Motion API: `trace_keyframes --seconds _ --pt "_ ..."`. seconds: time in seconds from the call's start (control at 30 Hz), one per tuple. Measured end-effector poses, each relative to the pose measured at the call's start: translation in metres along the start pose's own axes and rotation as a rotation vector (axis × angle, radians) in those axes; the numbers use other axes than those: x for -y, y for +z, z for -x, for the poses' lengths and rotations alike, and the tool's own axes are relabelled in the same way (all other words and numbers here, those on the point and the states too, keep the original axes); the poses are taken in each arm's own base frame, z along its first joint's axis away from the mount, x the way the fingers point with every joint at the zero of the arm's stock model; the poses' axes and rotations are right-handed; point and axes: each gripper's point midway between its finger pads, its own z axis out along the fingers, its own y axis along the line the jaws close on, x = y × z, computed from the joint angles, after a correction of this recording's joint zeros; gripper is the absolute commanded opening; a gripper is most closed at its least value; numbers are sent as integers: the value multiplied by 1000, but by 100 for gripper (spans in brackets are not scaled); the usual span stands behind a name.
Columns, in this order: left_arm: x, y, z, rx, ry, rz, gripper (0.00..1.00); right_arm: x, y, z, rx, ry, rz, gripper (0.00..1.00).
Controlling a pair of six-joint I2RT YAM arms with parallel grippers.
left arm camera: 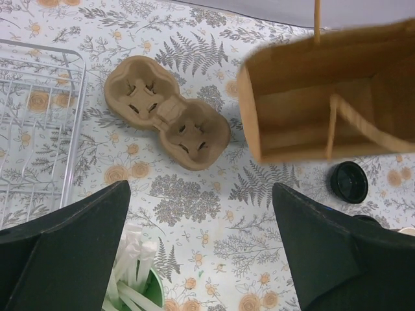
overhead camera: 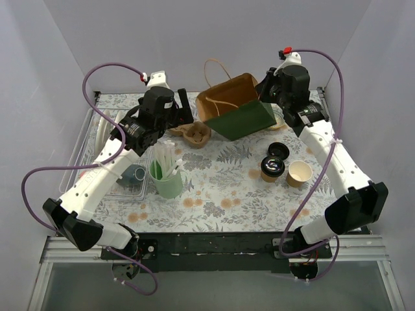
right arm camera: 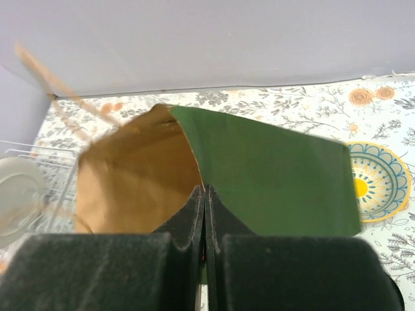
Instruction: Pack the takeout coffee
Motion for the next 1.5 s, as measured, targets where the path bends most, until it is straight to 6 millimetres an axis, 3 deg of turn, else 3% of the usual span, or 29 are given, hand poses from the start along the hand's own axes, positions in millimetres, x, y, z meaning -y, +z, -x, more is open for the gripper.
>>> trace_keyframes --seconds 0.27,0.4,0.57,0.77,0.97,1.07,1.17,1.5 --pt "-6 -4 2 -2 27 18 91 -26 -59 31 56 40 113 1" --pt "-8 -10 7 4 30 19 92 -39 -88 31 61 67 192 1" --pt "-7 -24 21 34 24 2 92 -51 -116 17 22 126 277 1" --pt "-9 -38 30 57 21 -13 92 -48 -142 -32 -83 223 312 1" --pt "-9 -42 29 53 42 -29 92 -24 -141 -109 -241 301 247 3" --pt "-10 -43 22 28 80 -43 93 -16 -137 -135 -308 331 216 13" --pt "-9 -44 18 10 114 -57 94 -16 -136 -136 -308 339 214 17" --pt "-11 -44 14 -7 193 -71 92 -6 -141 -131 -268 320 162 14"
